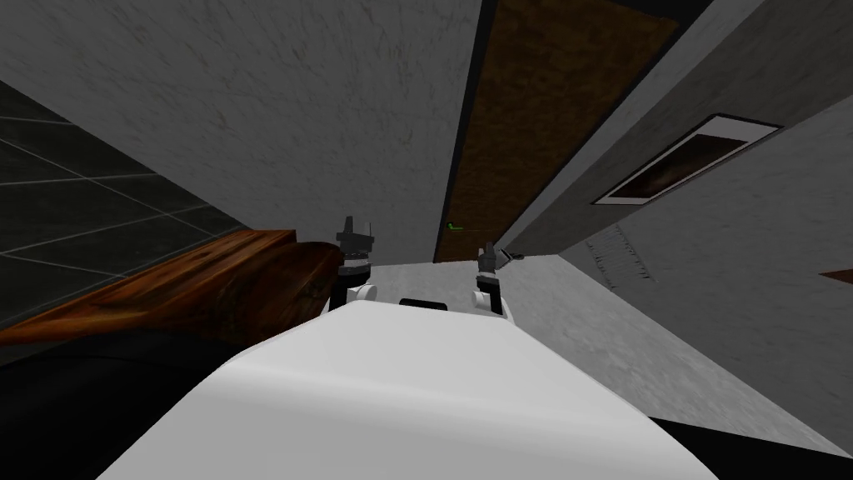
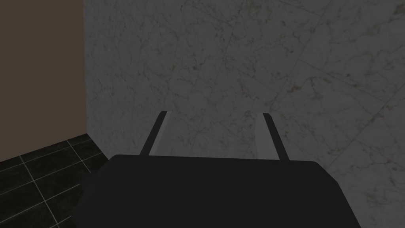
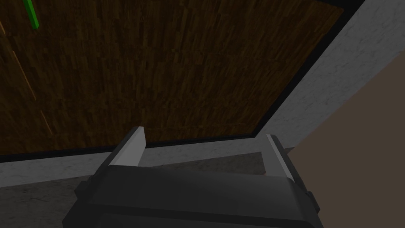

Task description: Pull the door open

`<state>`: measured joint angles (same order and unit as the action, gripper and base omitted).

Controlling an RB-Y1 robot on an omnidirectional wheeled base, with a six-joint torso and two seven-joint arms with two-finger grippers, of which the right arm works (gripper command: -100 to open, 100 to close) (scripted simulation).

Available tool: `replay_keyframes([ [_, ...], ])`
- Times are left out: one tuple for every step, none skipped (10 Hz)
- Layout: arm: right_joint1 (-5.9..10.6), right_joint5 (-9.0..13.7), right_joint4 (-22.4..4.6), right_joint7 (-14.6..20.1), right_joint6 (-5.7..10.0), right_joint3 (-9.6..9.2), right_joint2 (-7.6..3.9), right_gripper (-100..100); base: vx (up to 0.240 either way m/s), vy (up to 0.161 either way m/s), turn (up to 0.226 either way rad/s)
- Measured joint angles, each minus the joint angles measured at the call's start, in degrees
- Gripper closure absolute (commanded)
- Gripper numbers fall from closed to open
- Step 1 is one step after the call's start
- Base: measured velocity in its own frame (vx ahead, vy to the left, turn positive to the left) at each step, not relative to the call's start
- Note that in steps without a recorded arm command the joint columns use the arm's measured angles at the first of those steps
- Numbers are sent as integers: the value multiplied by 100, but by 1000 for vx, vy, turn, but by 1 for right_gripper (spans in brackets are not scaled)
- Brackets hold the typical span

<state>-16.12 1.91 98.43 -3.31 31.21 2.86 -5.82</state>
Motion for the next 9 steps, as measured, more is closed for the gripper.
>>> replay_keyframes([
  [19, 12, -142, 17, 61, 11, -13, -100, 39, -23, 141],
  [70, 32, -362, 32, 142, 30, -29, -100, 59, -36, 220],
  [132, 61, -529, 56, 169, 59, -52, -100, 72, -46, 206],
  [221, 100, -729, 91, 211, 101, -94, -100, 56, -39, 70],
  [265, 124, -880, 123, 246, 129, -129, -100, 41, -29, 130],
  [268, 147, -1031, 149, 290, 146, -149, -100, 62, -44, 208],
  [307, 187, -1178, 195, 333, 184, -201, -100, 53, -43, 69],
  [346, 200, -1311, 212, 366, 198, -207, -100, 42, -32, 120],
  [407, 225, -1482, 230, 405, 224, -228, -100, 31, -28, 73],
])
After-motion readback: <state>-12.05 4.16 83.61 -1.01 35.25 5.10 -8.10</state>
